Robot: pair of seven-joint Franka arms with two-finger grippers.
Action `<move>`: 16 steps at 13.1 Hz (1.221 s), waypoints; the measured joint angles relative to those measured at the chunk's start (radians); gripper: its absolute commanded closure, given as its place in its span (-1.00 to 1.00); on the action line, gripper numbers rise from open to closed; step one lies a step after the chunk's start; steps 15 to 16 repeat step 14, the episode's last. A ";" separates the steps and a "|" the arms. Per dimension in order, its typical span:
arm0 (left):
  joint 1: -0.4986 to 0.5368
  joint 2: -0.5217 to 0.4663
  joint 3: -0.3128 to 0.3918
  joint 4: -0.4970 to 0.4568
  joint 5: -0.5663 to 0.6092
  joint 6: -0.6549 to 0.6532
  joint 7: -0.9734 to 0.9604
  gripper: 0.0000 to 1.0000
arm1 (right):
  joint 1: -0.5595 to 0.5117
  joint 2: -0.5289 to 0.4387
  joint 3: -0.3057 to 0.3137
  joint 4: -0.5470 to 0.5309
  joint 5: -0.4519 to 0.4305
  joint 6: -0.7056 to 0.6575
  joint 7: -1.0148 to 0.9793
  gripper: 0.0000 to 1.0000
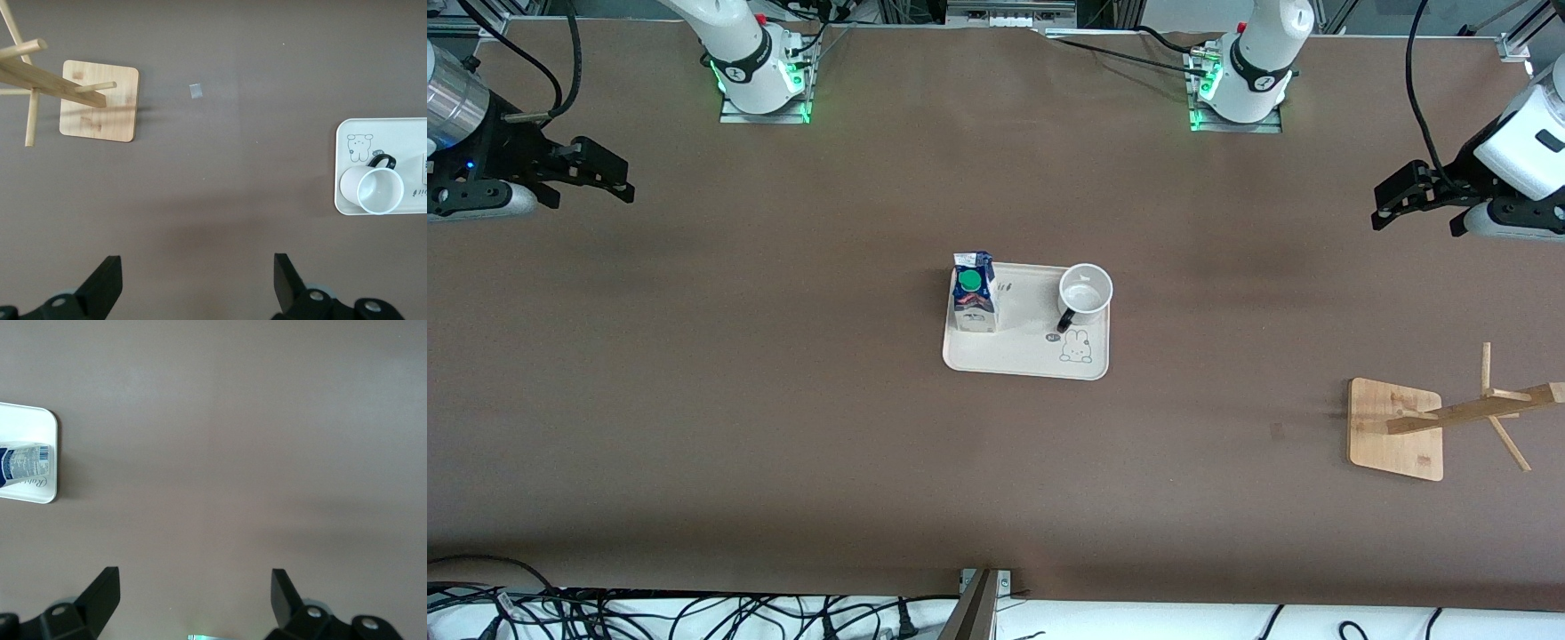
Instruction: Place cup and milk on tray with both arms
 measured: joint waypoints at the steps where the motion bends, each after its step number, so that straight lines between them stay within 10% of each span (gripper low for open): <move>1: -0.006 0.000 0.000 -0.002 0.000 -0.010 0.000 -1.00 | 0.000 0.000 0.000 0.000 0.000 0.000 0.000 -1.00; 16: -0.016 0.002 -0.002 -0.003 0.001 -0.023 0.000 -1.00 | 0.000 0.001 0.000 0.002 0.000 0.037 0.000 -1.00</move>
